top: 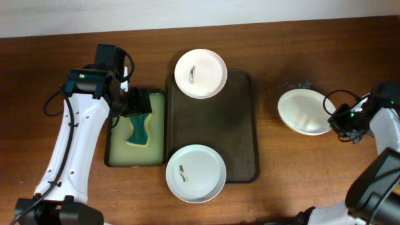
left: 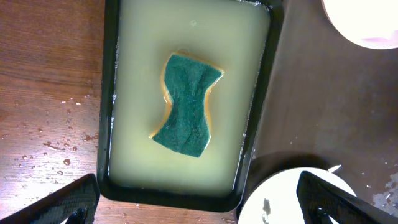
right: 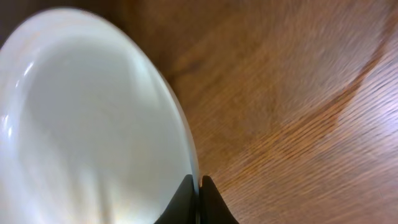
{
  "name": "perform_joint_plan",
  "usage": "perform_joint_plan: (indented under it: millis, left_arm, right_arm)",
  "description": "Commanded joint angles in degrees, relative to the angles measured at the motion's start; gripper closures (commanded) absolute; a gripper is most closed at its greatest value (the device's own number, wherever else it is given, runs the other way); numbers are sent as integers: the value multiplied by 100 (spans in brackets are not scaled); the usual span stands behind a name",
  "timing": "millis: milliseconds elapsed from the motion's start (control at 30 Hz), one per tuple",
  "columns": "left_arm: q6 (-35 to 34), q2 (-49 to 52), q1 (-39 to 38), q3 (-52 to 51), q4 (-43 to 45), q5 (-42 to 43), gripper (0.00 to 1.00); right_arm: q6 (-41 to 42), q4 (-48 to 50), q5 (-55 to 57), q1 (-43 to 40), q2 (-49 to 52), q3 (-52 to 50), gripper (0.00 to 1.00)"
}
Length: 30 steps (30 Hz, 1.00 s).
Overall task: Clean dirty plates on tray and stack at the side
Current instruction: 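Grasp the bottom plate with the right gripper and lift it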
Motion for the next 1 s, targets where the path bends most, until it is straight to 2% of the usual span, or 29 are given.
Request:
perform_joint_plan:
  millis: [0, 33, 100, 133, 167, 233, 267, 333, 367, 433, 467, 567, 600, 700, 800, 867, 933, 967]
  left_arm:
    - [28, -59, 15, 26, -4, 22, 1]
    - [28, -59, 15, 26, -4, 22, 1]
    - [28, -59, 15, 26, -4, 22, 1]
    - [31, -61, 15, 26, -4, 22, 1]
    - [31, -59, 15, 26, -4, 22, 1]
    - [28, -59, 15, 26, -4, 22, 1]
    - [28, -59, 15, 26, -4, 22, 1]
    - [31, -59, 15, 26, -4, 22, 1]
    - [28, -61, 15, 26, -4, 22, 1]
    - [28, -59, 15, 26, -4, 22, 0]
    - [28, -59, 15, 26, -4, 22, 1]
    - [28, -61, 15, 26, -4, 22, 1]
    - [31, -61, 15, 26, -4, 22, 1]
    - [31, -59, 15, 26, -4, 22, 1]
    - [28, -61, 15, 26, -4, 22, 1]
    - [31, -61, 15, 26, -4, 22, 1]
    - [28, -59, 15, 26, -4, 22, 1]
    - [24, -59, 15, 26, 2, 28, 1]
  right_arm:
    - [-245, -153, -682, 39, 76, 22, 30]
    - [-223, -313, -660, 140, -214, 22, 2]
    - [-229, -667, -651, 721, -1528, 20, 0]
    - [-267, -765, -651, 988, -1836, 20, 1]
    - [-643, -946, -634, 1884, -2393, 13, 1]
    - [-721, -1401, -625, 3501, -2406, -59, 2]
    - [-728, -1508, -625, 4030, -2264, -168, 0]
    - [-1134, -1456, -629, 5324, -1744, -612, 48]
    - [-1414, -1423, -627, 5742, -1513, -717, 49]
    - [-1432, -903, -599, 6555, -815, -907, 51]
    - [-1427, -599, -380, 6817, -319, -911, 62]
    - [-1325, -61, -328, 6666, 219, -907, 89]
    - [-1237, -79, -321, 6240, 101, -852, 96]
    - [-1200, -17, -323, 5191, -251, -468, 96]
    - [-20, 822, 63, 4579, -245, -380, 96]
    - [-28, 1097, 63, 4736, -210, -380, 96]
    - [-24, 970, 63, 4815, -216, -378, 79]
    - [-24, 922, 61, 4791, -260, -341, 62]
